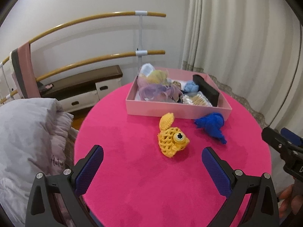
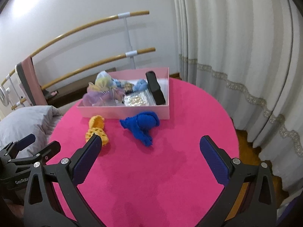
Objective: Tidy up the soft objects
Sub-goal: 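Reach the left tool to the yellow crocheted fish while the right tool reaches the blue knit item, then grasp the yellow crocheted fish with the left tool while the right tool grasps the blue knit item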
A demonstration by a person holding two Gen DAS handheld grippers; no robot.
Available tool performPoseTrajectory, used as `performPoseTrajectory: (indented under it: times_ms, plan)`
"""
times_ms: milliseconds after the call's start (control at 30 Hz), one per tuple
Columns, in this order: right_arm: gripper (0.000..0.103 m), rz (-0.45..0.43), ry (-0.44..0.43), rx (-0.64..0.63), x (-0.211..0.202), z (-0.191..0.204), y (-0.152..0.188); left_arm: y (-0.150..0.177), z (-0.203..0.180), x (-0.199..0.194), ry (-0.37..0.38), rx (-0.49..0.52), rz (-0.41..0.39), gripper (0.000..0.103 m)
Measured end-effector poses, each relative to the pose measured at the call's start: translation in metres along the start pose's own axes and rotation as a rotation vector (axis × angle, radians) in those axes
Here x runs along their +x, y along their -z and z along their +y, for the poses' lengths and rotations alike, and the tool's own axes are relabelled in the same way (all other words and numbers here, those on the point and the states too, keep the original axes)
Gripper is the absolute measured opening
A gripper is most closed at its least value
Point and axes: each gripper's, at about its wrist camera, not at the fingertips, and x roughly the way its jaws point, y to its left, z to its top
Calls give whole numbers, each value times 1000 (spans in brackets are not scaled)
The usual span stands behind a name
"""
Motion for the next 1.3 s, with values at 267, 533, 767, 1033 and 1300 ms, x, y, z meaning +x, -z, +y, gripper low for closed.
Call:
performPoseTrajectory:
  times_ms: [267,533,767,1033,1300]
  plan:
    - [103,58,2,11,39,-5,-3,-12,-10,76,14,15,72,103]
    - [103,97,3,21,68,-6,-6,-14,-18,155,-35,33,144,103]
    - [103,139,-21,10,101,3,-10,-16,-17,196,32,19,183,80]
    - [103,179,-35,15,141,15,-14,-27,-1,200,78,27,166,37]
    - [87,202,-10,32,169,18,-7,-18,0,195,71,19,128,36]
